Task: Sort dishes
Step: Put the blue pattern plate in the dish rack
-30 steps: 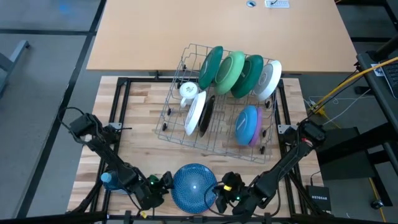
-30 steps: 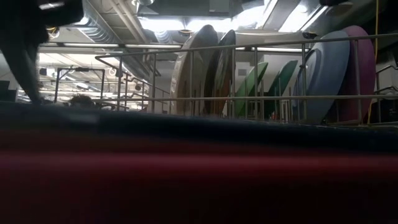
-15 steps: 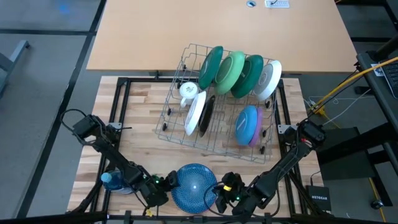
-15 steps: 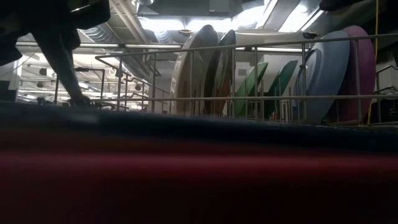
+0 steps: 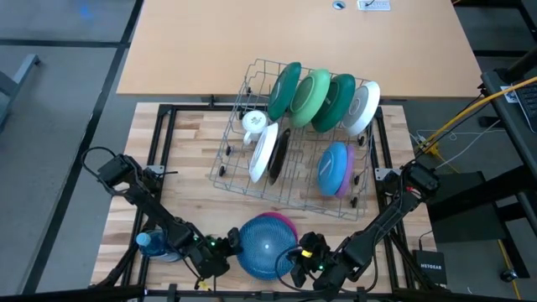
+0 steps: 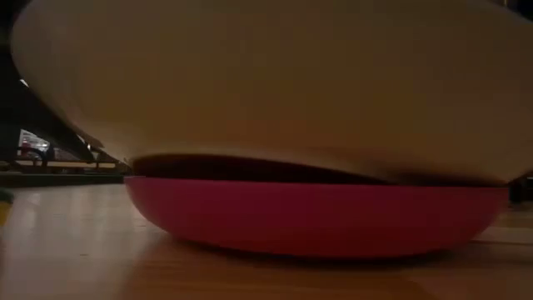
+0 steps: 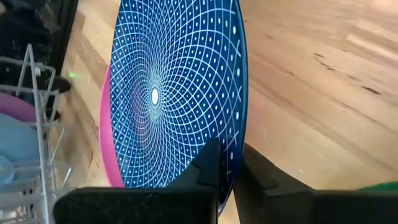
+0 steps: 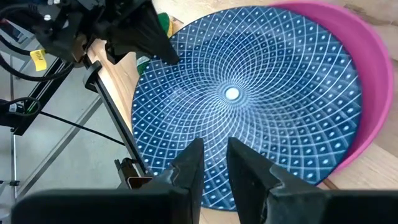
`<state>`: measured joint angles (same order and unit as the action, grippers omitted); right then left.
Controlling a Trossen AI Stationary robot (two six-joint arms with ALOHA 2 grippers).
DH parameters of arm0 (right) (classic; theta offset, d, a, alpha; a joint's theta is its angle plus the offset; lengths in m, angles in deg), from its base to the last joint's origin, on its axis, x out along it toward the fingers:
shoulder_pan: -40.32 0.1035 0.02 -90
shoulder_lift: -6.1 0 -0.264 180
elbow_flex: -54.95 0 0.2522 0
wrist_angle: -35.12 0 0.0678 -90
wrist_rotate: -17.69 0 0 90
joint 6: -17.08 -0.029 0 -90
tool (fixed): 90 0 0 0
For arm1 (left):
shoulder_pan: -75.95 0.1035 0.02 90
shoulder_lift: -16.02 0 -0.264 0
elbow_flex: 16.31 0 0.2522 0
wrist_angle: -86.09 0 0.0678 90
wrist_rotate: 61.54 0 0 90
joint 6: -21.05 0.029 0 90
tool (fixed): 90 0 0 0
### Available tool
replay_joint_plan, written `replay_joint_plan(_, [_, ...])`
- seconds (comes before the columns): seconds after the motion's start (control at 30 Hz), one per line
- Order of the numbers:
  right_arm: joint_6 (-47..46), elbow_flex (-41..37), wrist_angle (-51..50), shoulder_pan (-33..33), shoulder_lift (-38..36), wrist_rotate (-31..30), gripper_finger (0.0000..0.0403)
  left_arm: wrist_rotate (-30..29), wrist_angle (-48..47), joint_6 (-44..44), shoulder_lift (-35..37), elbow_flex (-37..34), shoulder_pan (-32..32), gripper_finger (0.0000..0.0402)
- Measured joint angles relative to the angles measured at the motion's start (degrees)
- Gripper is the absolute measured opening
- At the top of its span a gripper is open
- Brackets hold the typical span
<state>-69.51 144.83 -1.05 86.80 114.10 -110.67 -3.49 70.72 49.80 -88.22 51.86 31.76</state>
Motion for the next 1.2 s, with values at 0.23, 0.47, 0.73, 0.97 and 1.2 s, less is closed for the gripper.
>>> replay_joint_plan(0.23, [0.1,0.0,0.0,0.0,0.0,0.0,0.0074,0.5,1.6,-2.2,0.0,0.2,0.0,0.0006])
replay_joint_plan(0.47, [5.4,0.0,1.4,0.0,0.0,-0.1,0.0074,1.4,0.8,-3.6,0.5,2.5,0.0,0.0004])
replay_joint_plan(0.73, [33.6,0.0,11.9,0.0,0.0,2.1,0.0074,2.2,0.1,-11.0,5.6,2.5,0.0,0.0001])
replay_joint_plan(0.97, [41.4,0.0,14.2,0.0,0.0,6.7,0.0074,2.4,-0.2,-14.7,8.5,2.5,0.0,0.0001])
replay_joint_plan(1.2, [41.4,0.0,18.1,-0.9,0.0,8.1,0.0074,1.9,-1.4,-16.3,8.6,2.5,0.0,0.0001])
